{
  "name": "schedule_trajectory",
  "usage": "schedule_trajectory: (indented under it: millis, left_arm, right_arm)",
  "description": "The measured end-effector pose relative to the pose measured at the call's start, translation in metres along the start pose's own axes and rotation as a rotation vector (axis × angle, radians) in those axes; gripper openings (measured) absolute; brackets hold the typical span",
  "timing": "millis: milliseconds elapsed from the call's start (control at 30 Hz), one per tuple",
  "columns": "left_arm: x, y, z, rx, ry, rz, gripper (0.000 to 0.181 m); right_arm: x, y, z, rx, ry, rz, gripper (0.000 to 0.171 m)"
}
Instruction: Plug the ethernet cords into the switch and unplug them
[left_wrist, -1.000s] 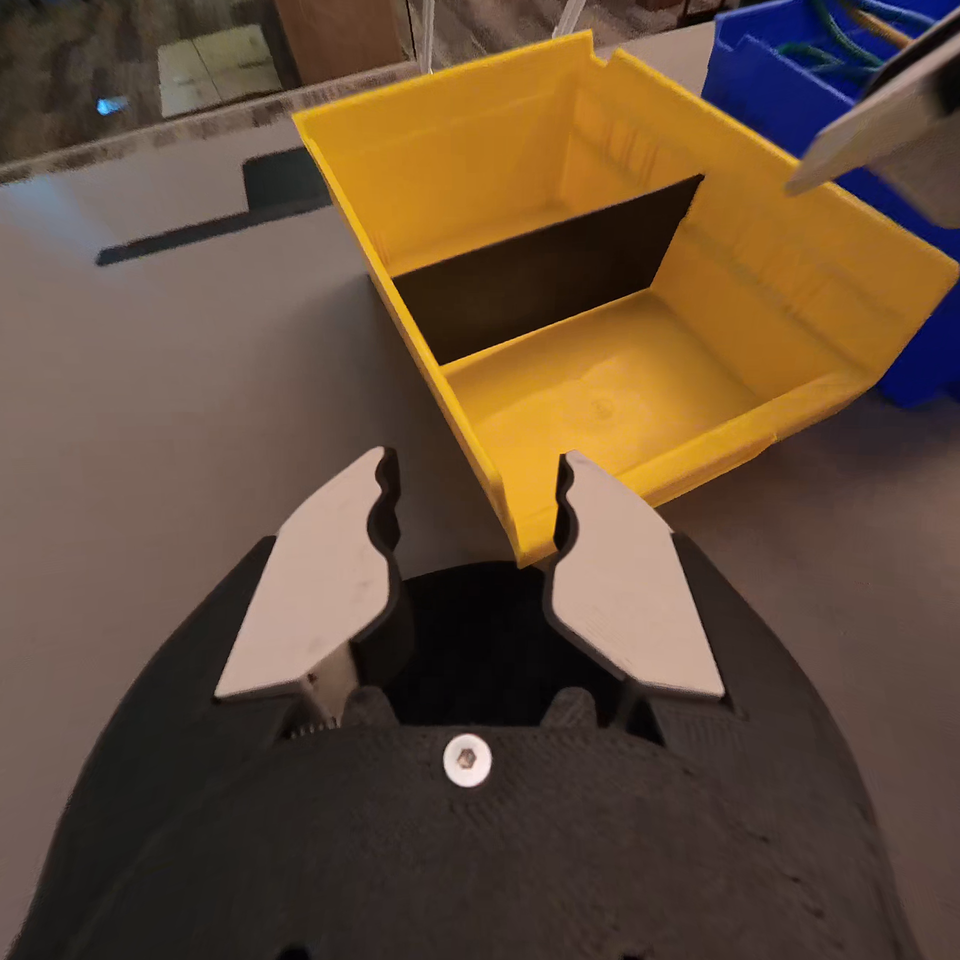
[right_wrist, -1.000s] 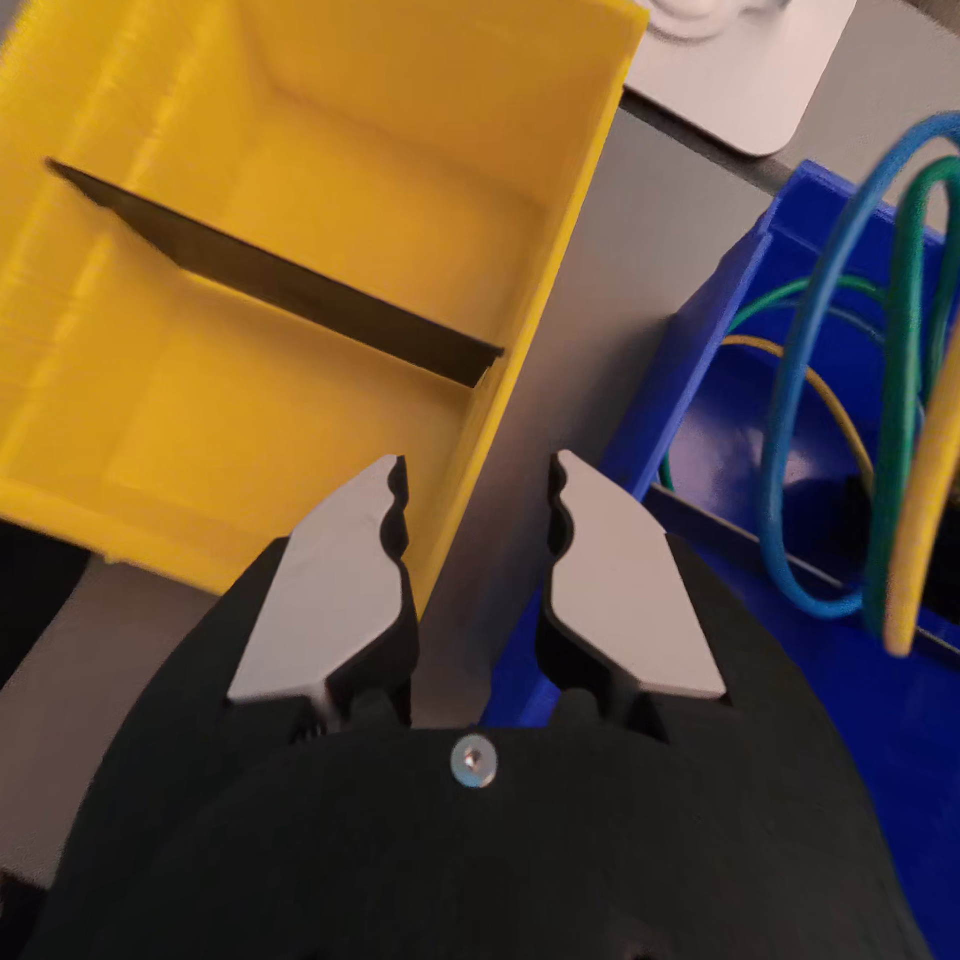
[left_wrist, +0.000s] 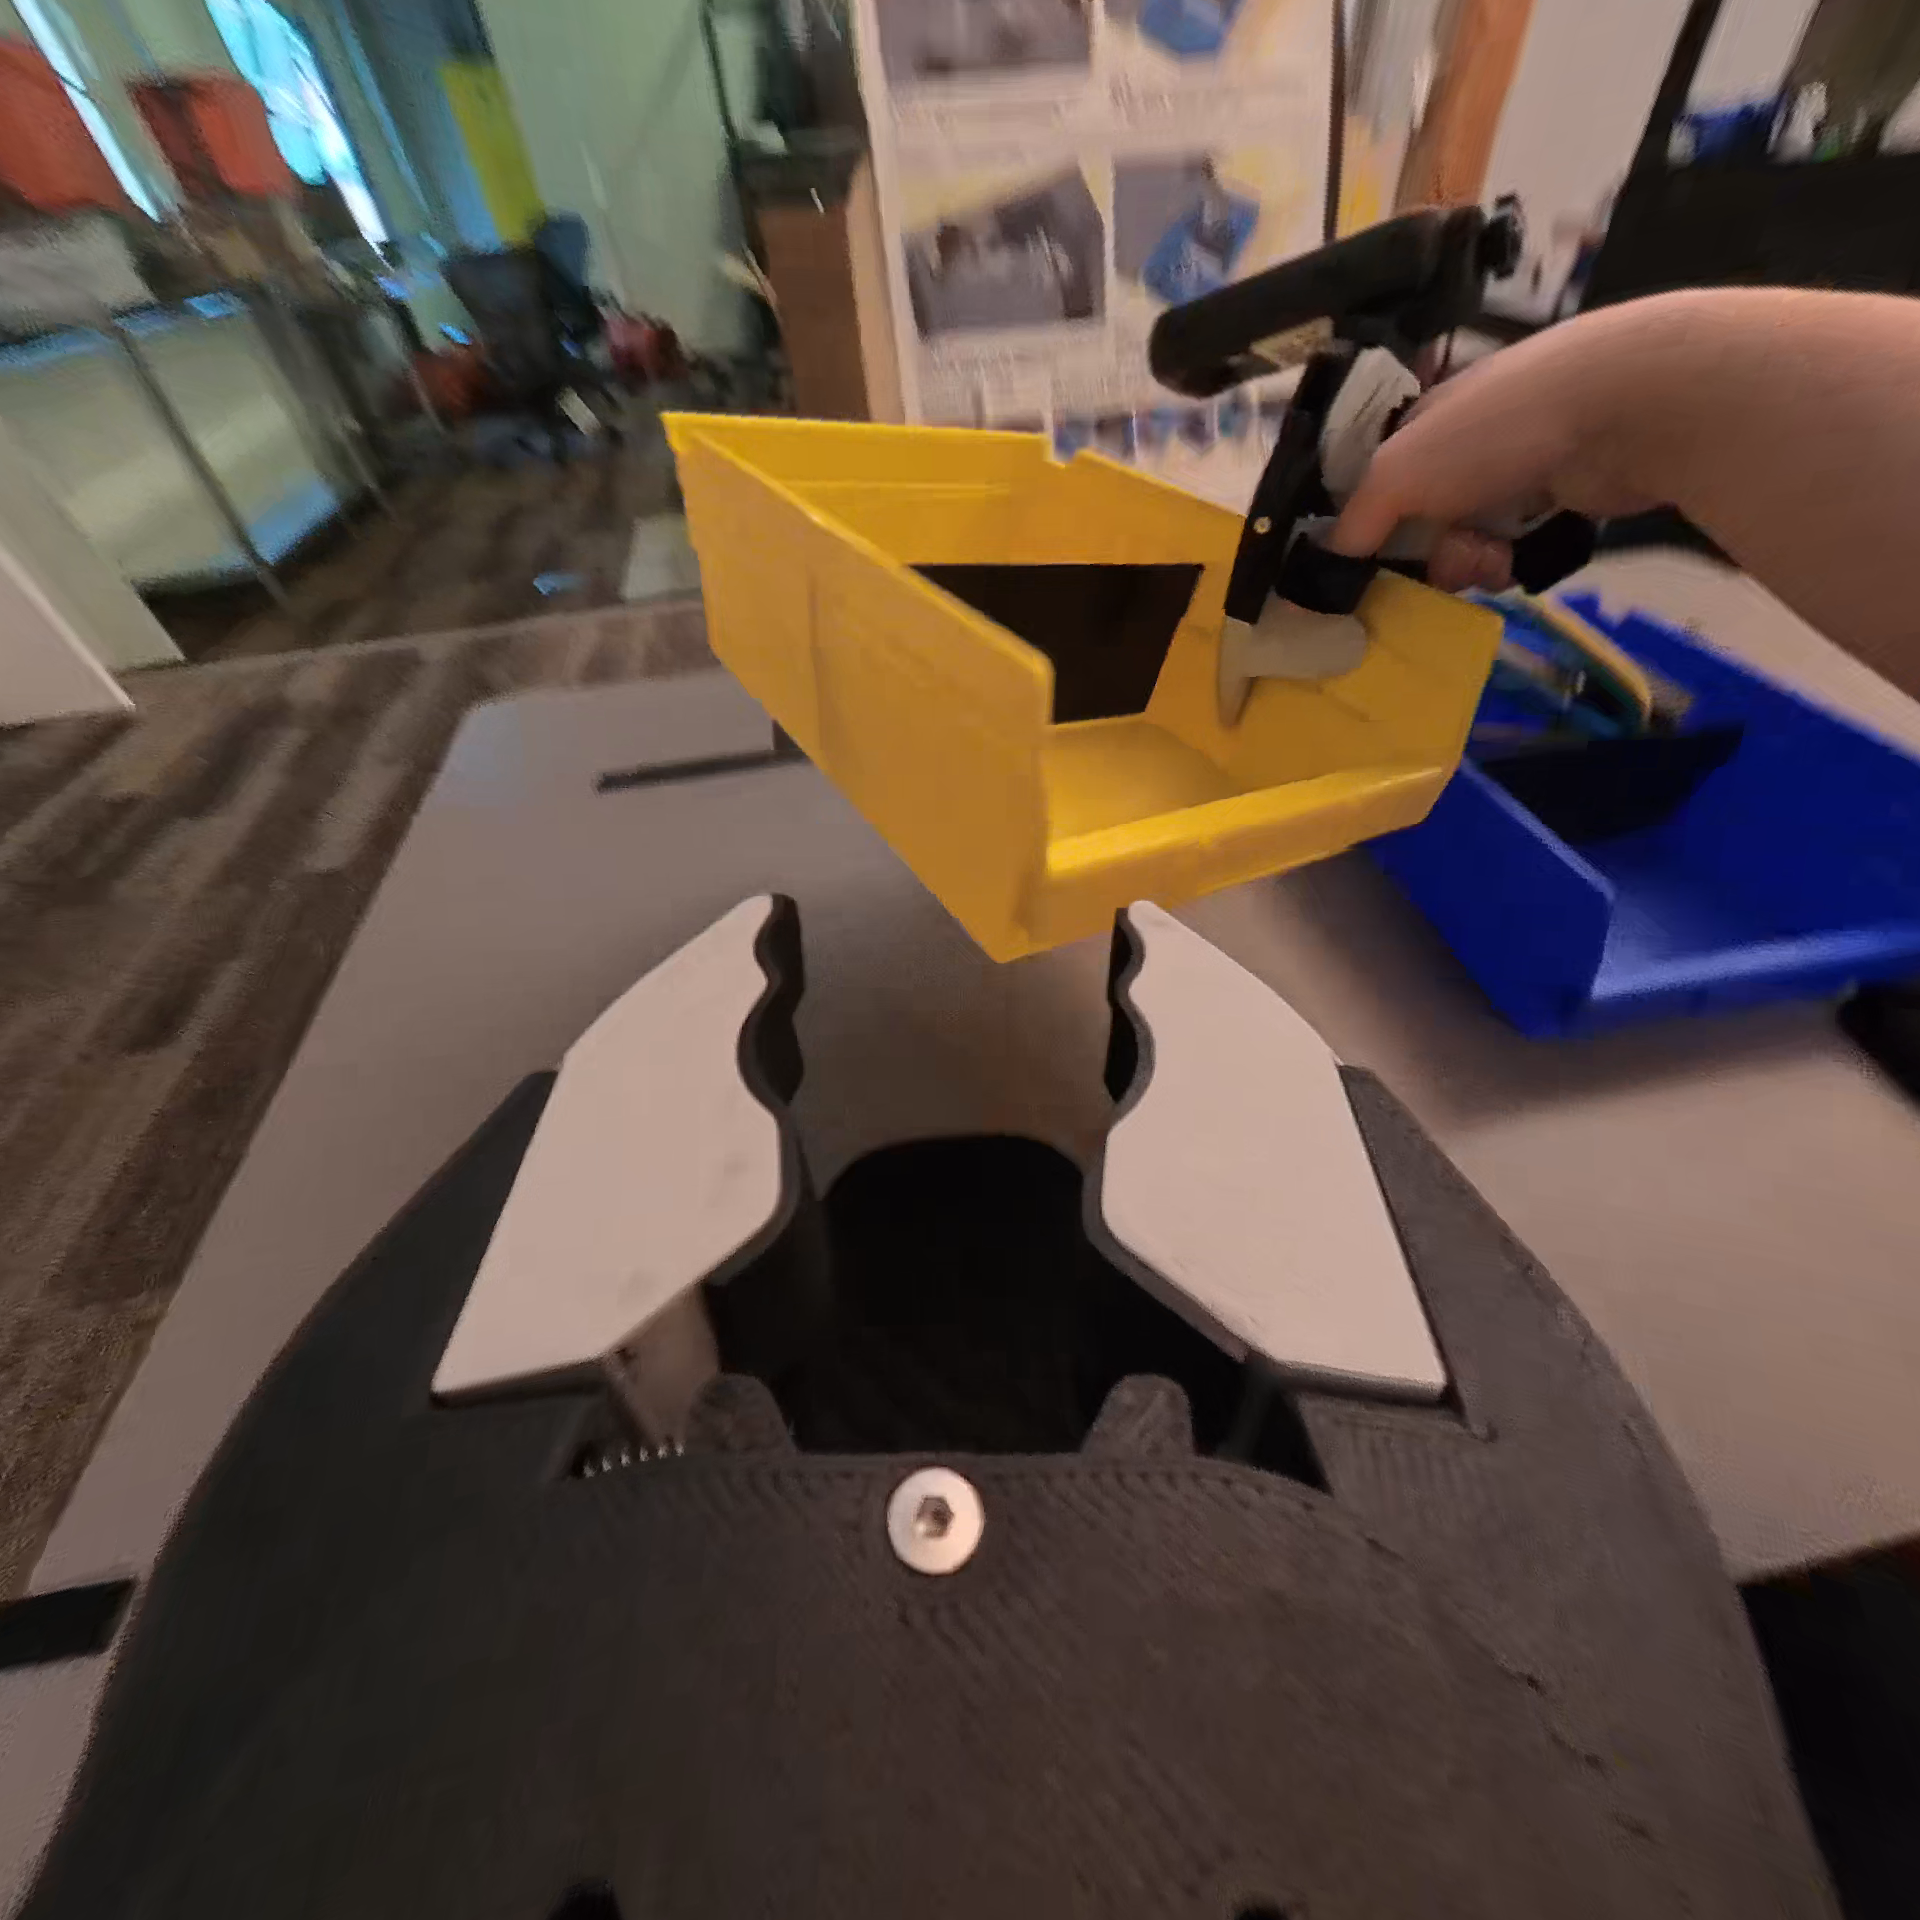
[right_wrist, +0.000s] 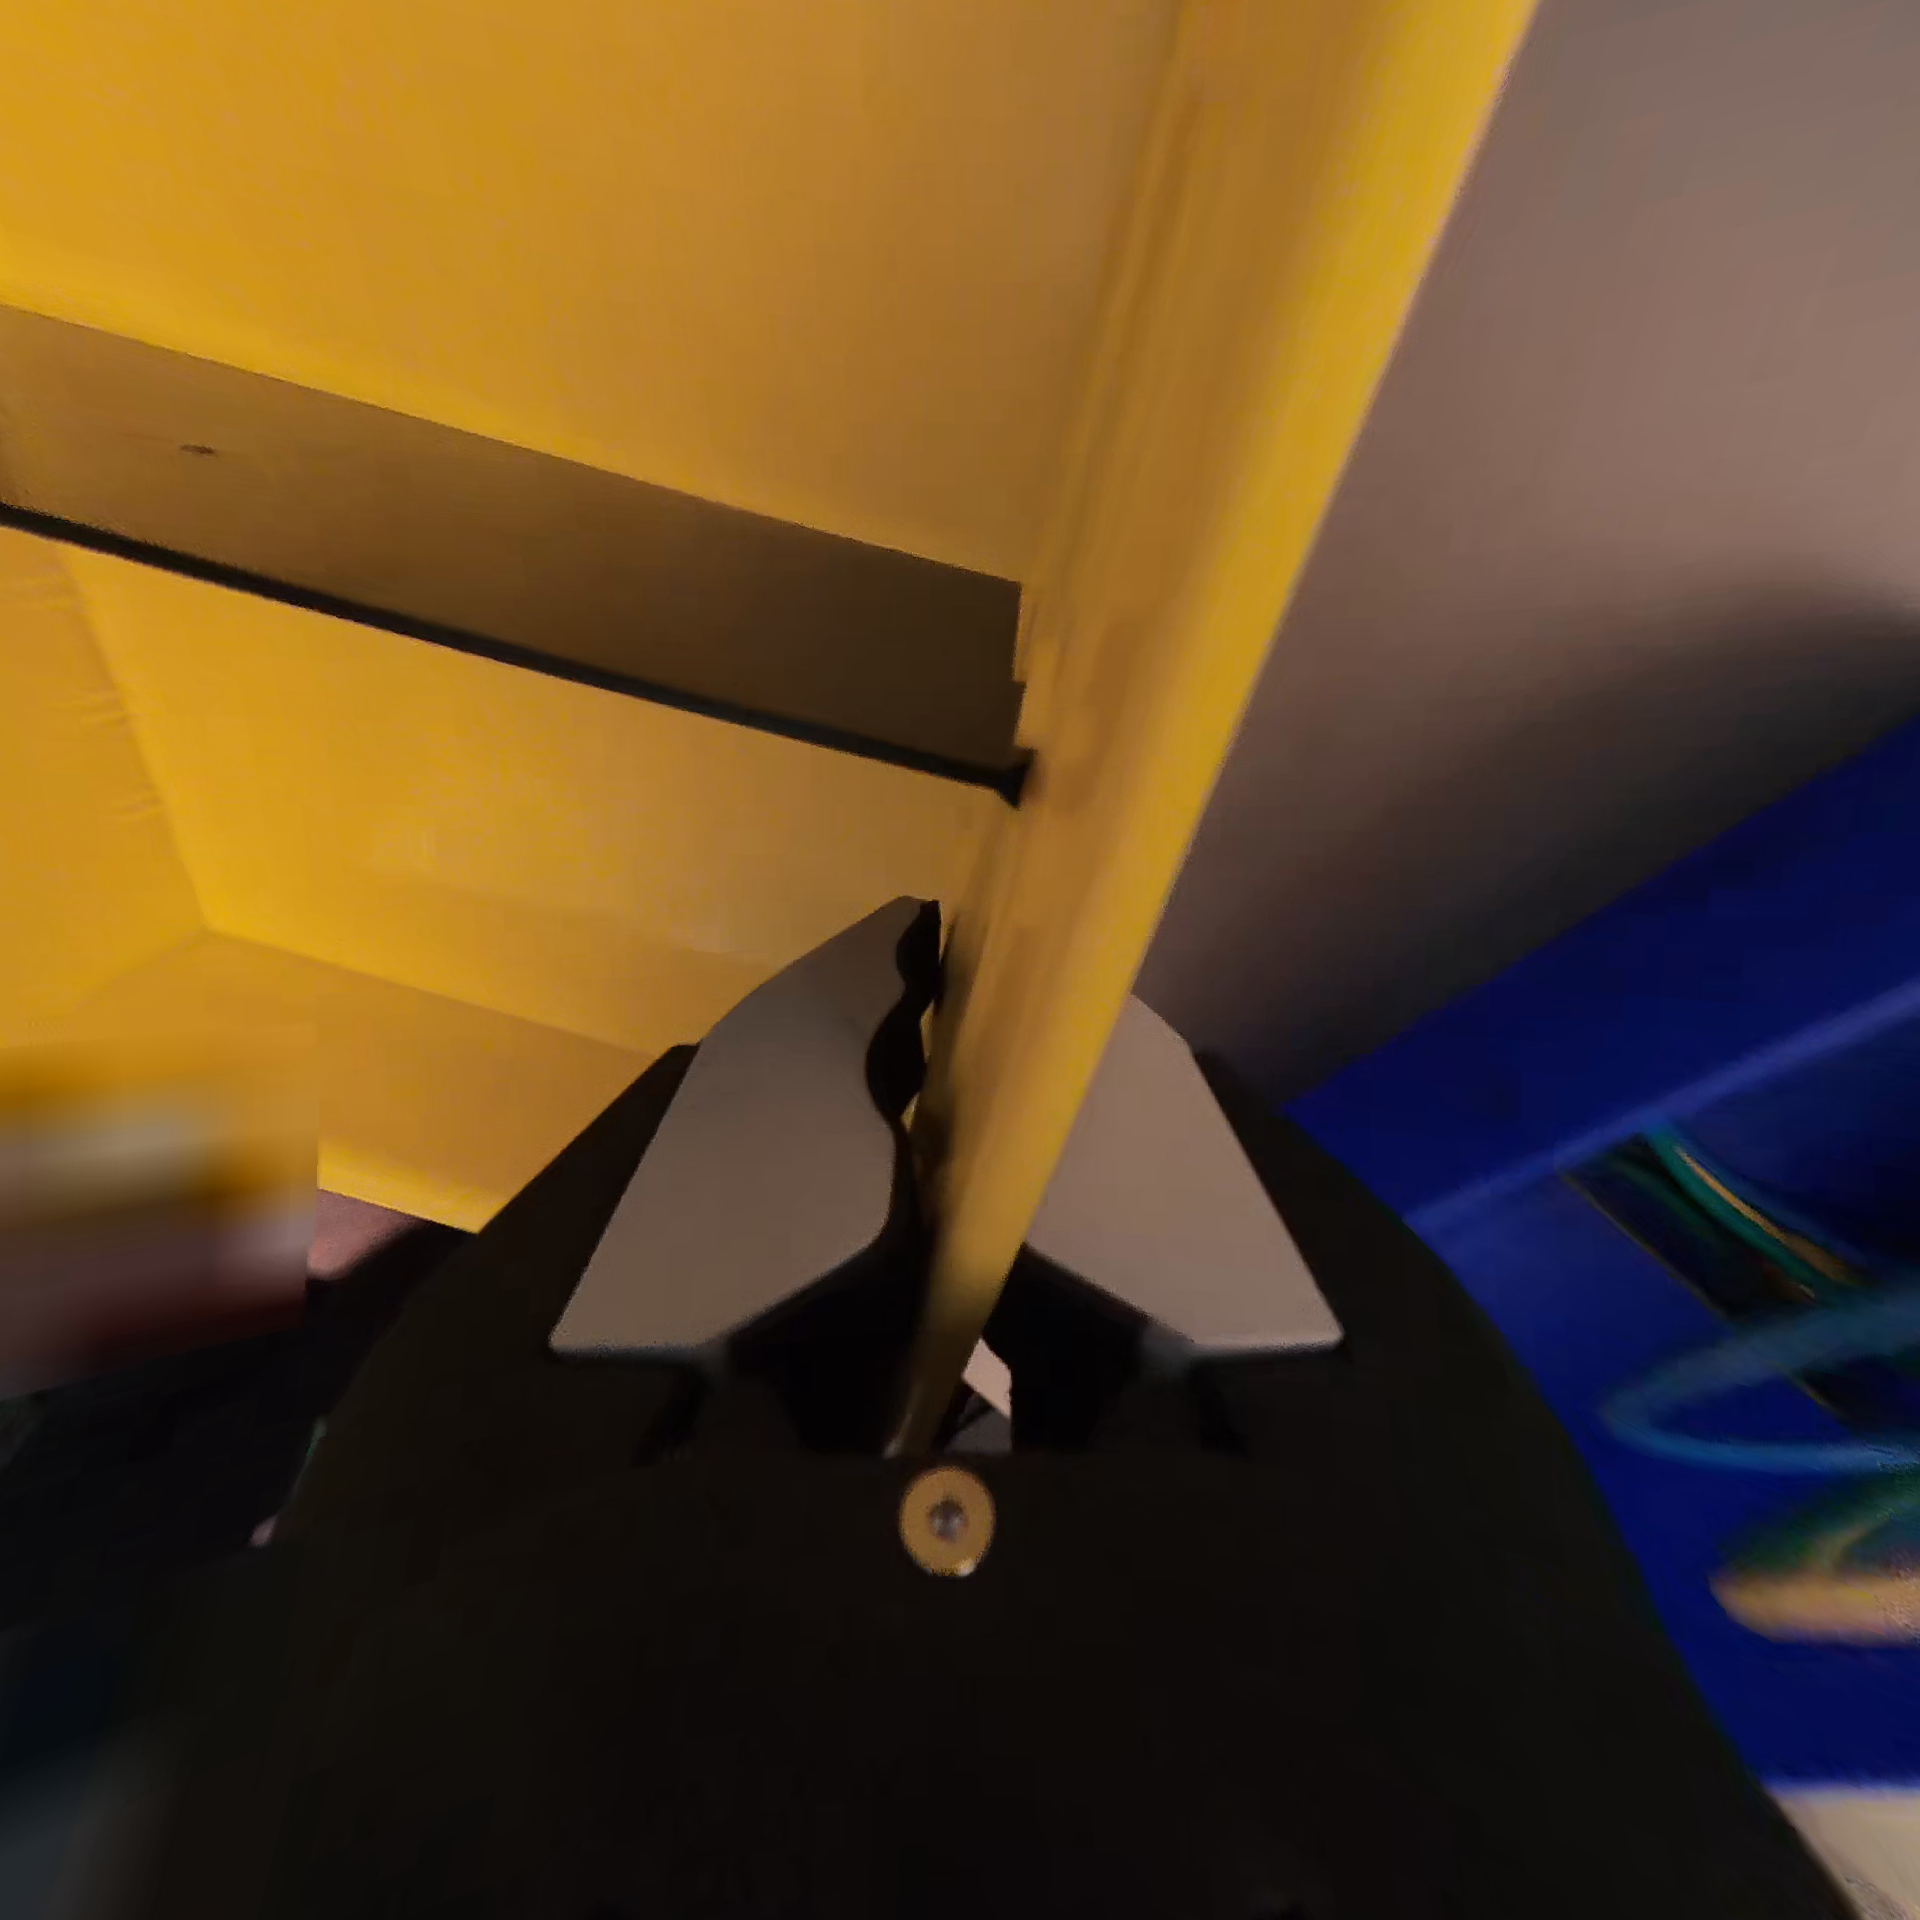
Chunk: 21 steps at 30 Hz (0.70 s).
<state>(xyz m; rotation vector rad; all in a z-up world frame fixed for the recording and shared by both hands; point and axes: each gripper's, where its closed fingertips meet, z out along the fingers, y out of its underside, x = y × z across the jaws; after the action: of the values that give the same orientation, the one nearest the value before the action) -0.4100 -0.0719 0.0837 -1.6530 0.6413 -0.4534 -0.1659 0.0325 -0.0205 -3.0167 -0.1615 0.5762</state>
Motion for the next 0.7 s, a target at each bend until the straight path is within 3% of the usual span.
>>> schedule_trajectory:
  millis: [100,167,267,367,500,600,700]
  left_arm:
    - [0.011,-0.021,-0.008,0.096,0.052,-0.062,0.057]
    - [0.028,-0.019,0.005,0.07,0.146,-0.107,0.062]
    - [0.074,0.006,0.048,-0.094,0.37,-0.194,0.076]
    - [0.136,0.031,0.101,-0.294,0.609,-0.299,0.082]
    - [0.199,0.05,0.173,-0.463,0.701,-0.304,0.081]
    - [0.232,0.062,0.216,-0.583,0.659,-0.203,0.085]
    - [0.26,0.077,0.242,-0.736,0.625,-0.086,0.083]
  right_arm:
    - [-0.017,0.002,-0.087,0.06,-0.061,-0.075,0.005]
    - [-0.015,0.013,-0.154,0.13,-0.078,-0.091,0.005]
    - [0.011,0.049,-0.247,0.247,-0.071,-0.06,0.005]
    - [0.065,0.095,-0.309,0.369,-0.019,0.038,0.005]
    - [0.169,0.167,-0.329,0.474,0.139,0.26,0.003]
    - [0.248,0.223,-0.305,0.476,0.271,0.451,0.003]
    - [0.306,0.273,-0.262,0.407,0.293,0.616,0.003]
